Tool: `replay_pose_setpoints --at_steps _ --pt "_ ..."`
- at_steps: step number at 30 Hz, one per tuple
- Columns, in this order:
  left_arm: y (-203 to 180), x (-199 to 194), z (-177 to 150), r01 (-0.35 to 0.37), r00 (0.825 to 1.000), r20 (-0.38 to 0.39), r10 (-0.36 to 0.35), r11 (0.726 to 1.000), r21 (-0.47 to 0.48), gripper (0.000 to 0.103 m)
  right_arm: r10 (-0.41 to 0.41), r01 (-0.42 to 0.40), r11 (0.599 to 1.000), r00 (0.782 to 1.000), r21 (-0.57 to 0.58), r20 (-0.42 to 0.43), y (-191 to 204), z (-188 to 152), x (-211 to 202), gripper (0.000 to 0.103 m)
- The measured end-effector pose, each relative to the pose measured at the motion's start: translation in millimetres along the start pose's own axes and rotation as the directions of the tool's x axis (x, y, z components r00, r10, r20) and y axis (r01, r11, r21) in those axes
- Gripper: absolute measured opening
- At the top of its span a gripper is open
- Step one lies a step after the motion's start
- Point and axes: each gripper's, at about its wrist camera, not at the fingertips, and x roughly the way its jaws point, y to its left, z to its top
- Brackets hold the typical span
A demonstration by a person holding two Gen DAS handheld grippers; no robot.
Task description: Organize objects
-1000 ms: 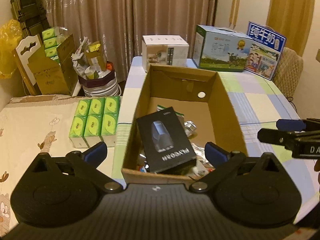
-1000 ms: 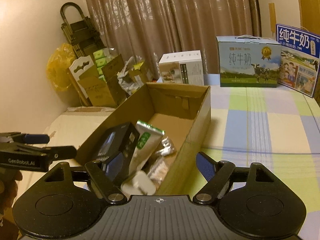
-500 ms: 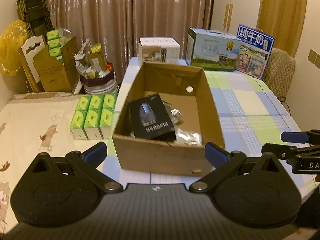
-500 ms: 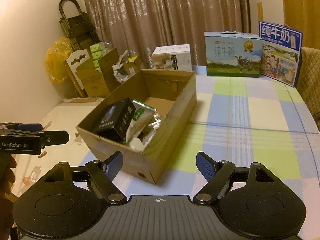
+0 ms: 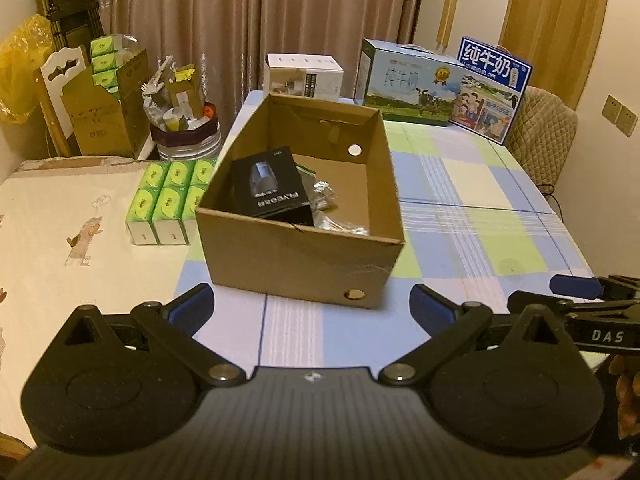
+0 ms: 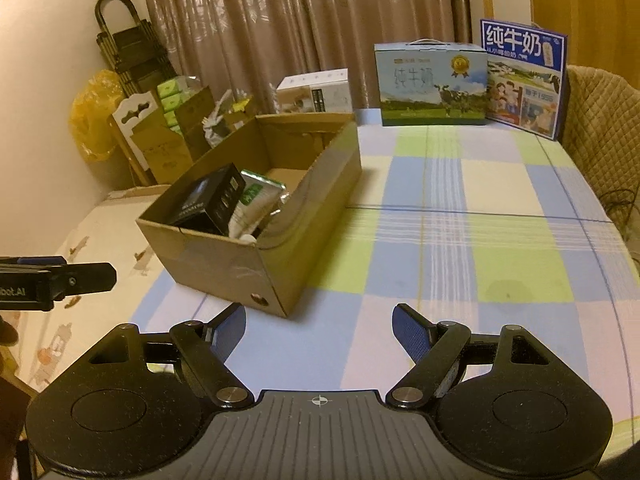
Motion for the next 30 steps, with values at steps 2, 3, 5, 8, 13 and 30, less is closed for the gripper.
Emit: replay_pose_setpoints --at_steps 2,3,5,8,13,30 --pt "-3.3 -0.9 -2.6 0.002 1.0 -0.004 -0.002 1.0 0.003 0.102 -0.007 0.007 1.0 1.0 -0.001 -0.001 0.3 -2.7 -1.5 0.078" --pt "-5.2 -0.7 -3.8 0.003 1.0 -0.007 -0.003 1.0 0.008 0.102 -0.008 0.008 1.0 1.0 0.001 -0.002 -0.2 -3.5 -2.3 0.078" --pt "-9.5 0.2 -6.4 -0.005 1.0 -0.015 0.005 1.0 0.026 0.102 -0.011 0.011 1.0 1.0 0.003 -0.004 -0.4 -4.4 -2.4 0.078" --pt "-12.4 1.1 -8.0 -0.026 1.0 -0.013 0.026 0.999 0.039 0.102 -0.013 0.013 1.0 1.0 0.001 -0.009 -0.5 -5.7 -2.1 0.078" --pt "-16.2 3.1 -11.0 -0.039 0.999 -0.015 0.04 0.998 0.053 0.102 -0.02 0.02 1.0 0.999 0.002 -0.025 -1.1 -8.4 0.3 0.078" --pt "-21.3 13.9 -22.7 -0.036 0.999 -0.037 0.038 0.998 0.057 0.102 -0.028 0.029 1.0 0.999 0.009 -0.039 -0.5 -13.1 0.8 0.078"
